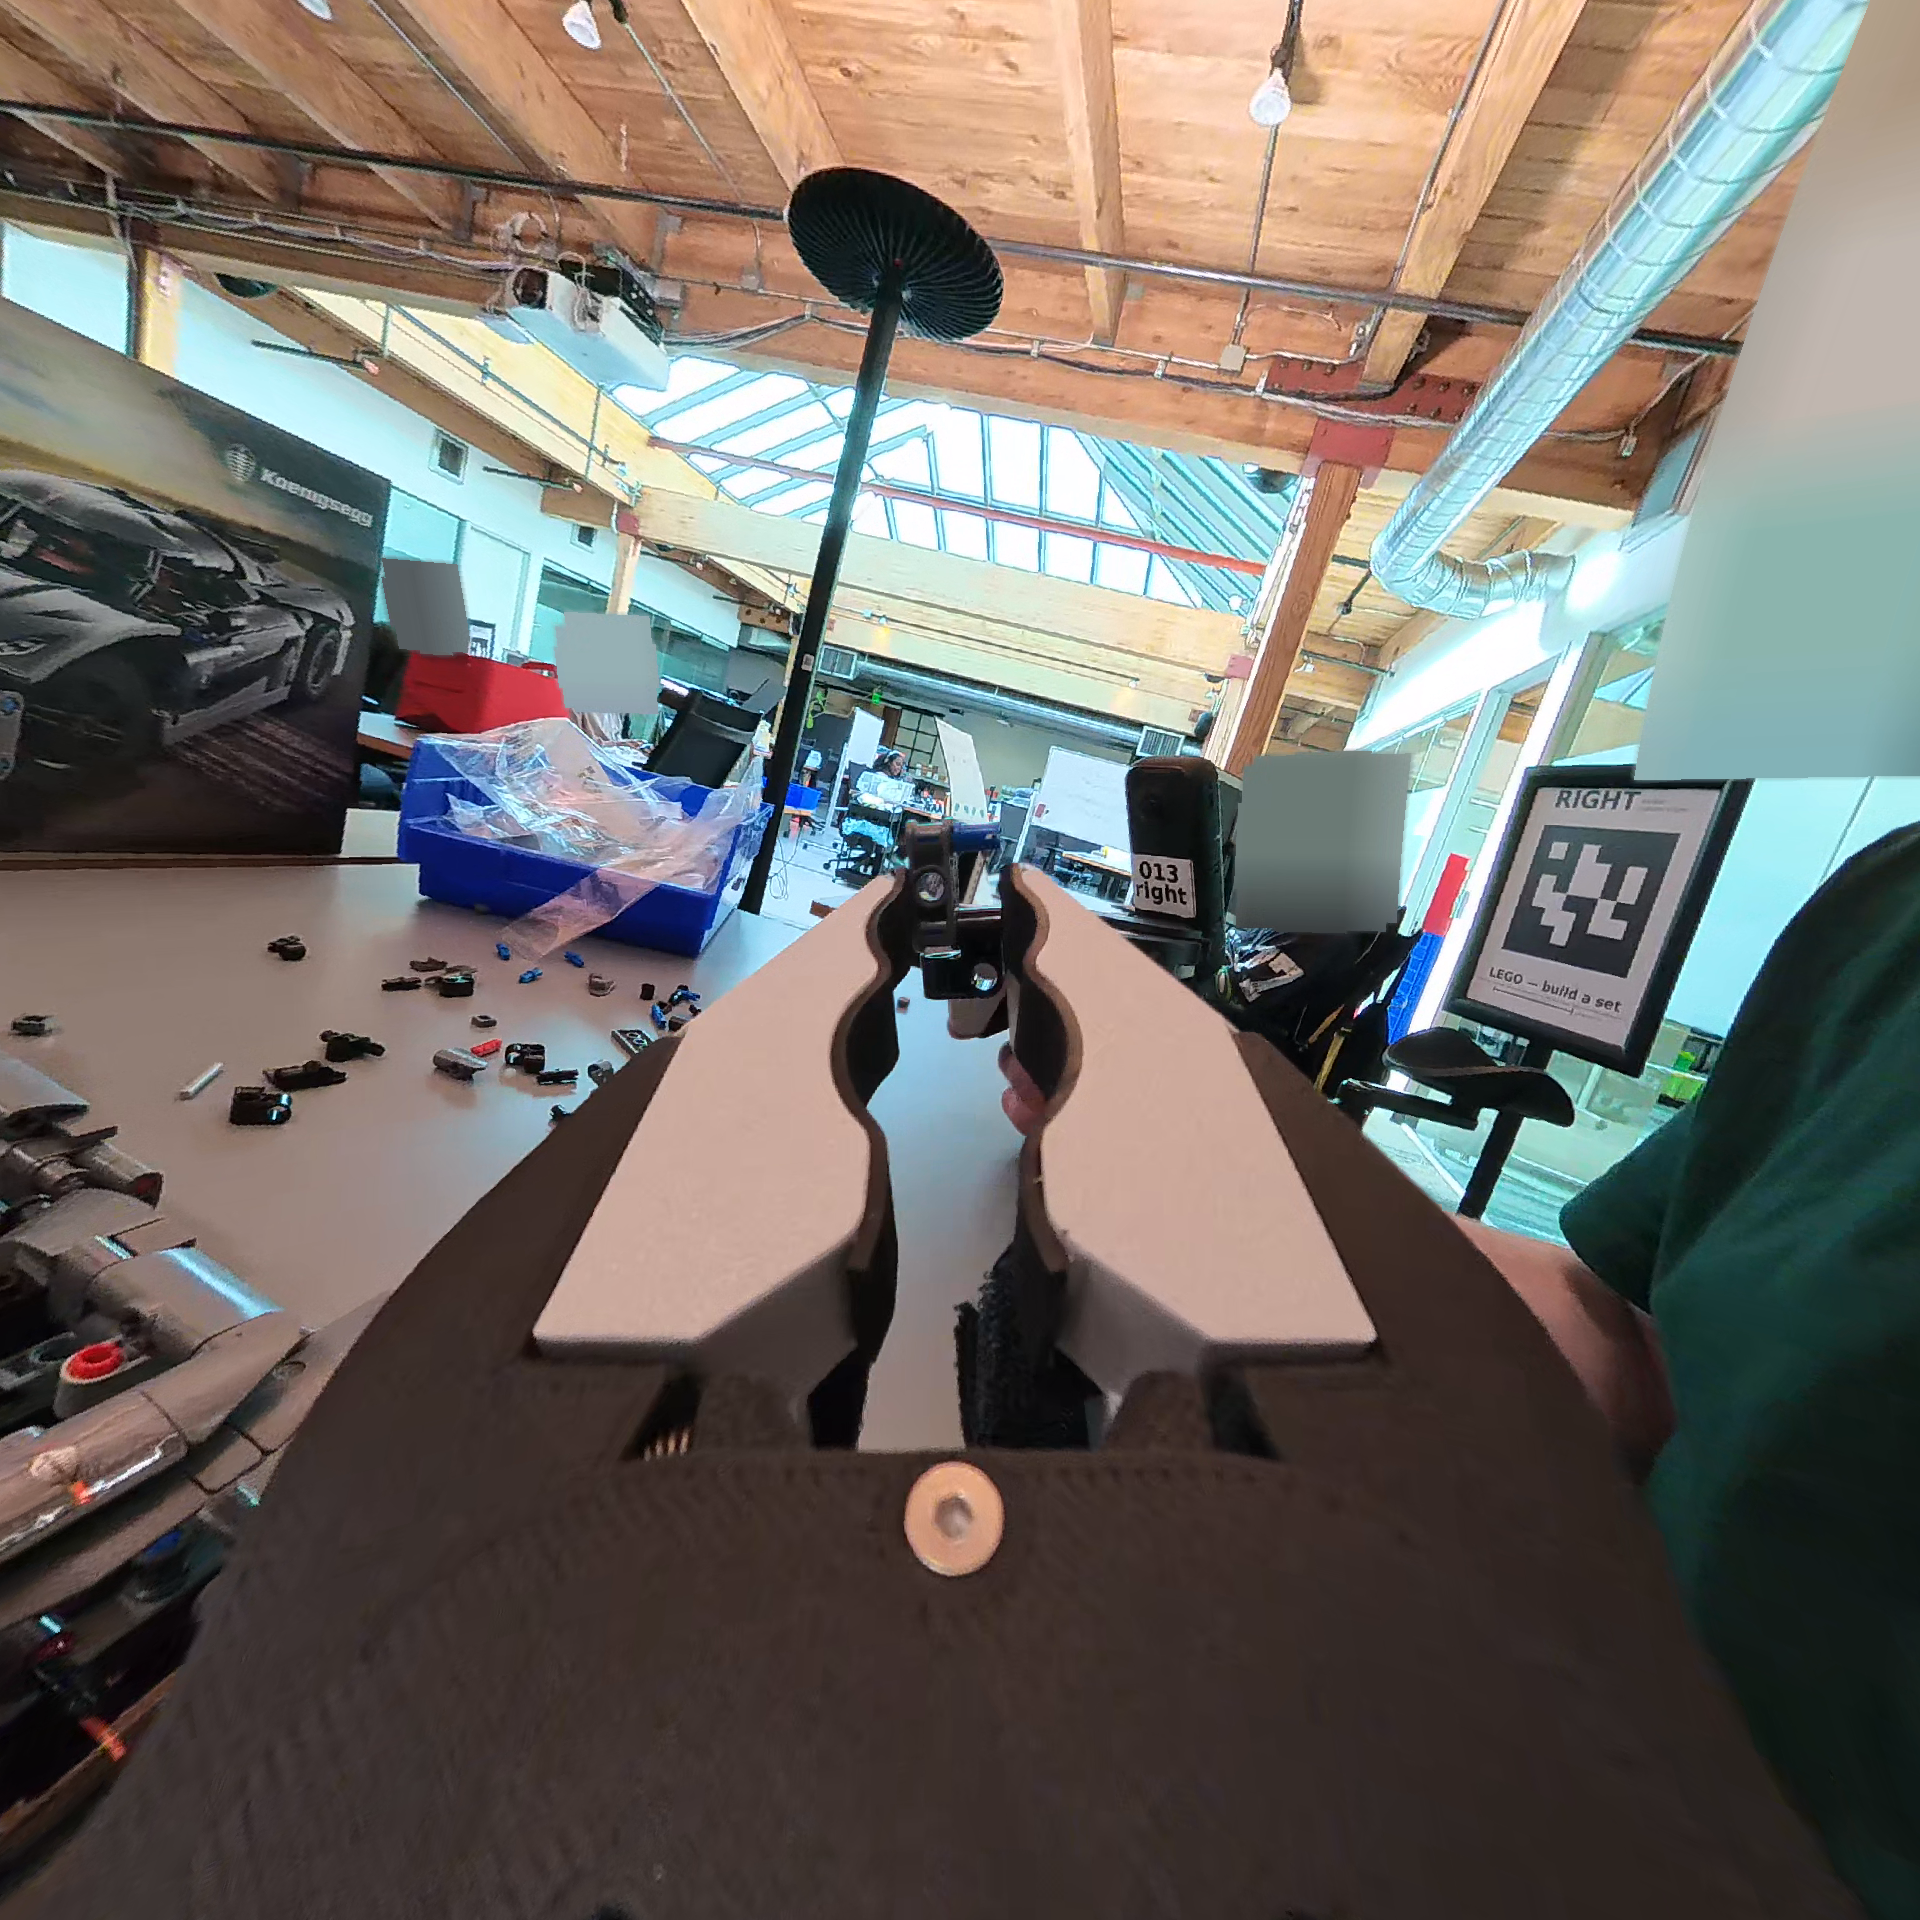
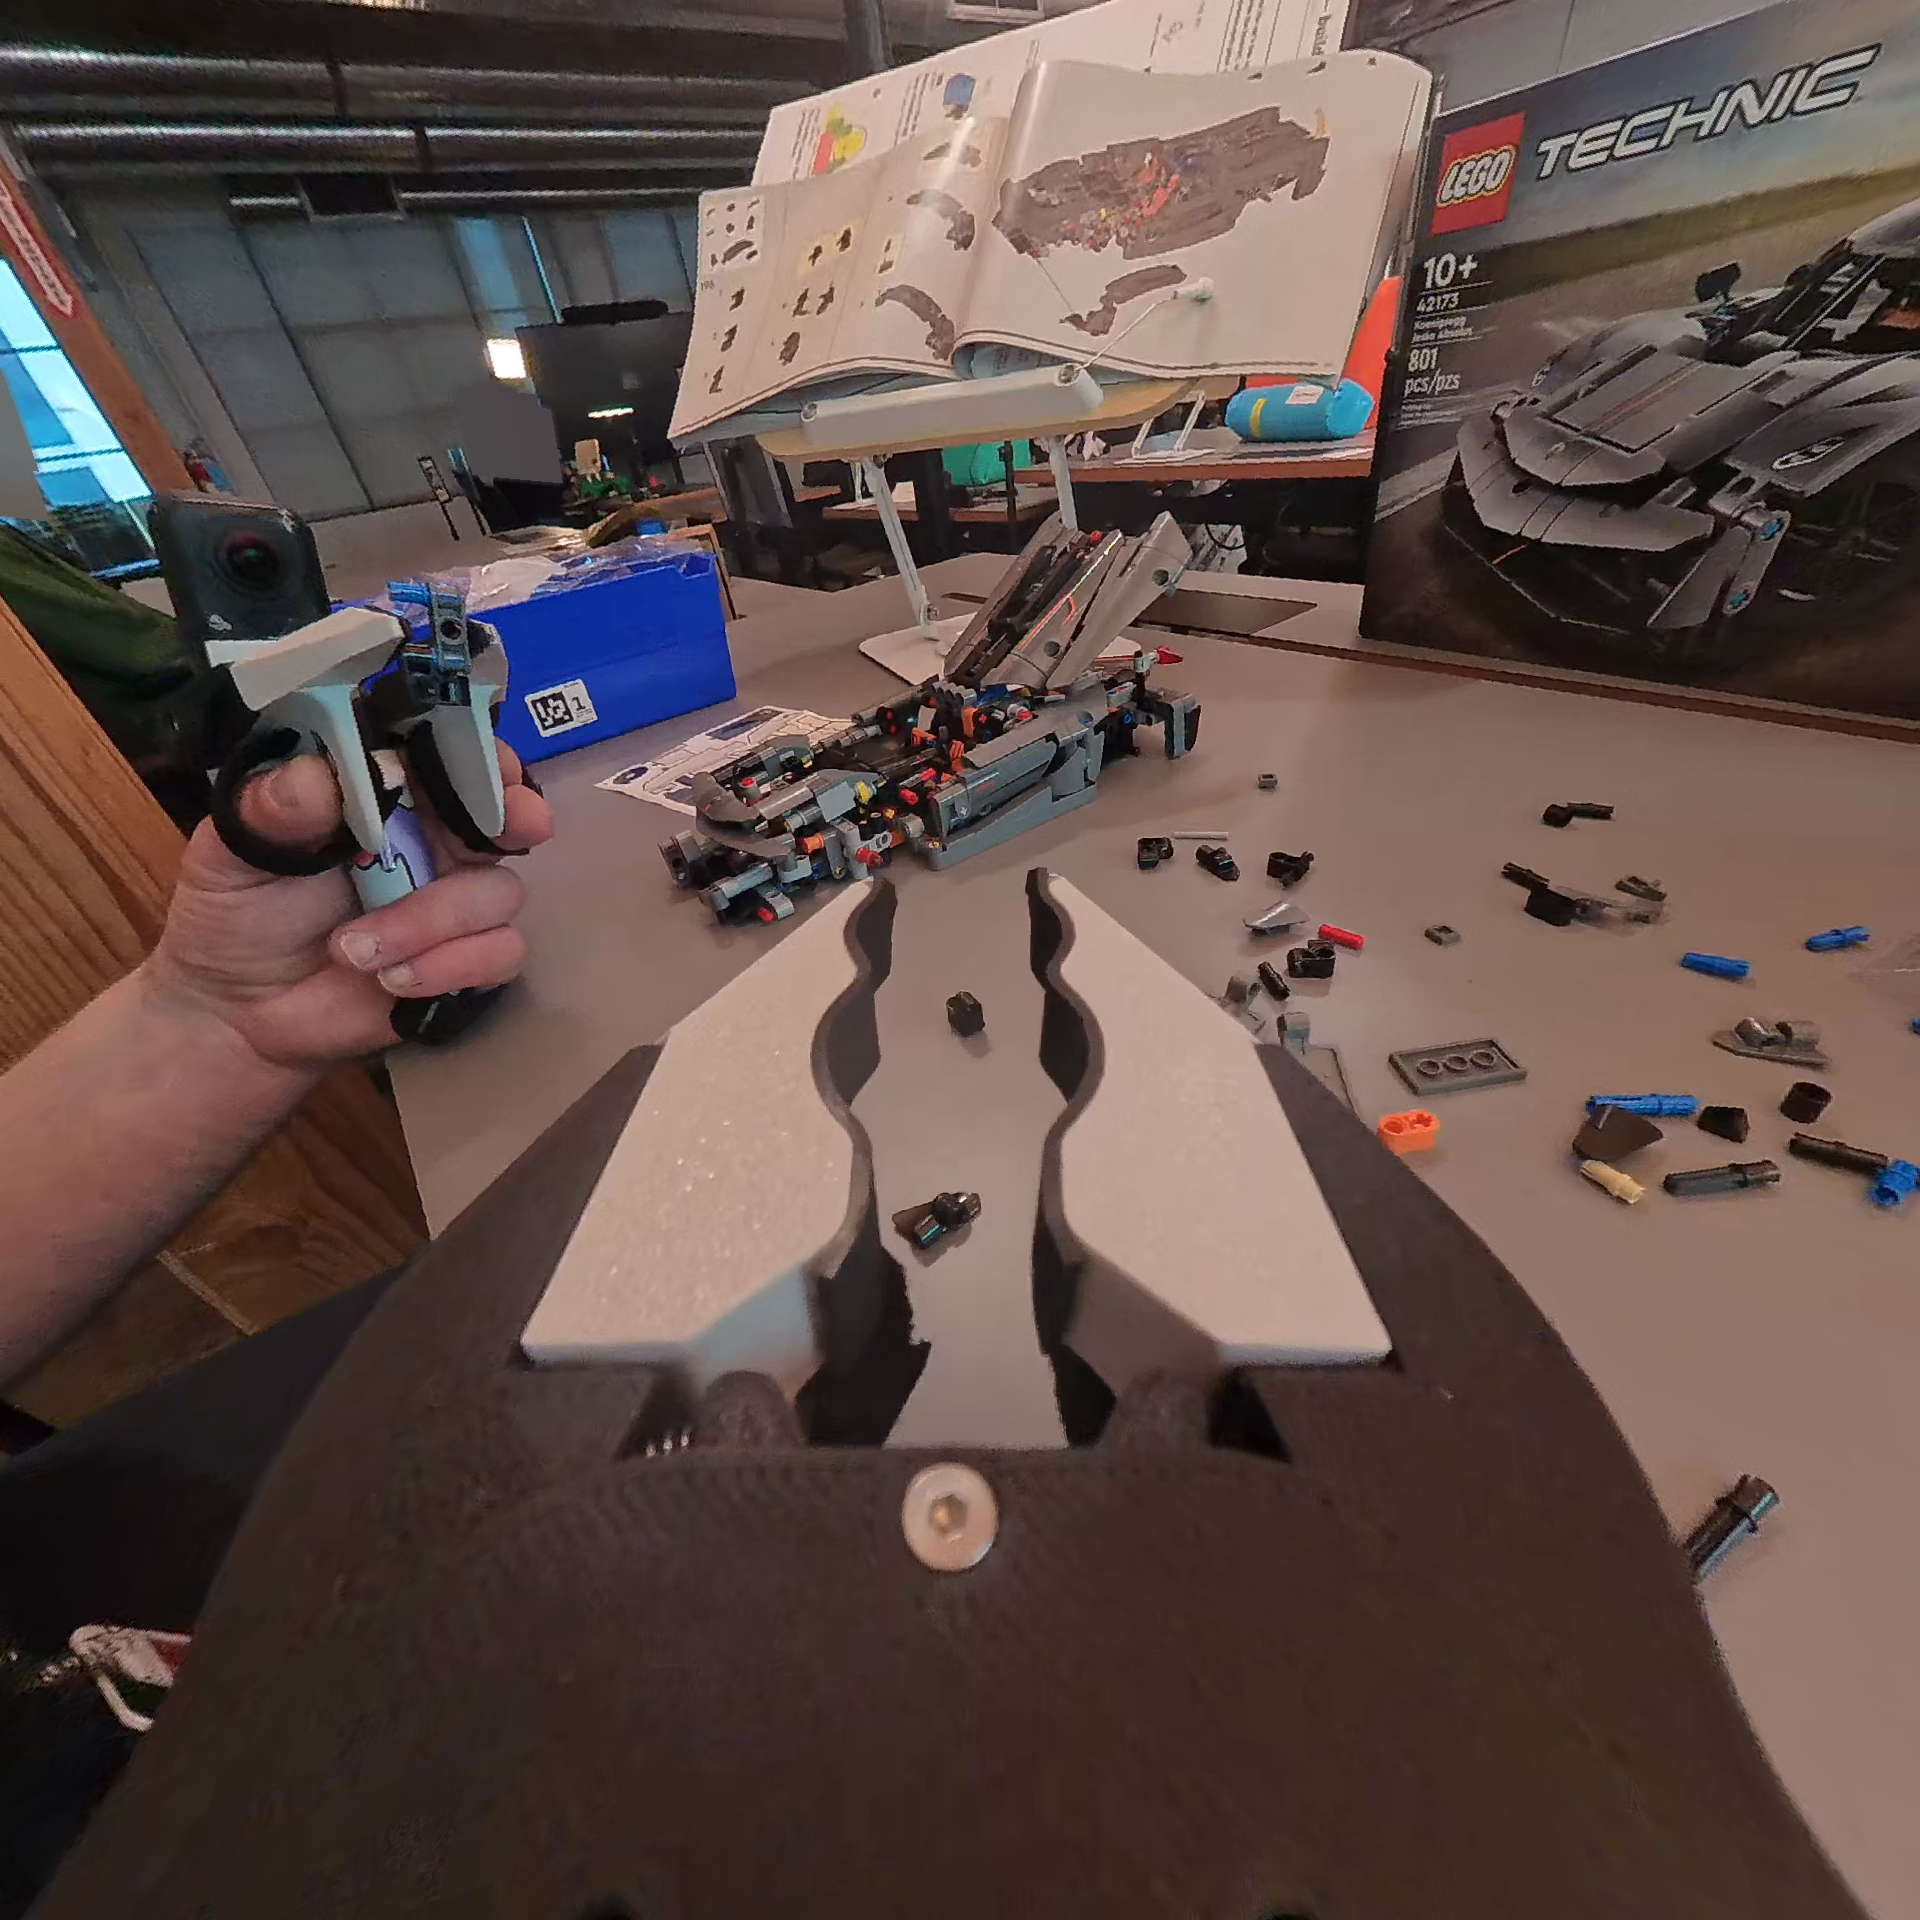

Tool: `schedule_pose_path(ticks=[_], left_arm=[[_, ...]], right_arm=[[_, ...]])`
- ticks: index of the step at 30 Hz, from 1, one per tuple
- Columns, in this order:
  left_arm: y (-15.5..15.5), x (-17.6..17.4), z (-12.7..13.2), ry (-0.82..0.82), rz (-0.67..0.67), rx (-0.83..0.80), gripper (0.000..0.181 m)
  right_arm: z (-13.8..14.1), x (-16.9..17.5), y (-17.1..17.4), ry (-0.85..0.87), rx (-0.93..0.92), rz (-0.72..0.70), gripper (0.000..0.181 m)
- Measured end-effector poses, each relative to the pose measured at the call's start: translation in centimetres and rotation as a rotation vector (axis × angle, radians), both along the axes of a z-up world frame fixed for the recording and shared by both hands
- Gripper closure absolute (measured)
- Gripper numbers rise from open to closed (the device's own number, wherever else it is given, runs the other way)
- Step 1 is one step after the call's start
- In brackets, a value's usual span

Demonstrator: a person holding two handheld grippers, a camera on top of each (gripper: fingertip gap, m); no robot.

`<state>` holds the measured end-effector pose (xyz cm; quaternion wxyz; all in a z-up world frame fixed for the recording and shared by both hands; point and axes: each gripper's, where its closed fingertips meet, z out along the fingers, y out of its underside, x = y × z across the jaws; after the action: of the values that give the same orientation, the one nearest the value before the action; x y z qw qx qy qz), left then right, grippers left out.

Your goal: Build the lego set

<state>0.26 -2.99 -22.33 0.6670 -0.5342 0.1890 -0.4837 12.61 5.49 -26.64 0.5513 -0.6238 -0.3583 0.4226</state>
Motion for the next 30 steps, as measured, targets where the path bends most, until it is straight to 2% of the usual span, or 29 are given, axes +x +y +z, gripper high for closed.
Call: schedule_pose_path(ticks=[8, 30], left_arm=[[-0.25, -0.31, 0.25, -0.031, -0.016, 0.007, 0.168], [-0.32, -0.52, 0.4, -0.051, -0.025, 0.011, 0.167]], right_arm=[[-0.33, -0.47, -0.23, -0.057, 0.06, -0.029, 0.156], [-0.01, -0.12, -0.08, -0.043, 0.086, -0.055, 0.156]])
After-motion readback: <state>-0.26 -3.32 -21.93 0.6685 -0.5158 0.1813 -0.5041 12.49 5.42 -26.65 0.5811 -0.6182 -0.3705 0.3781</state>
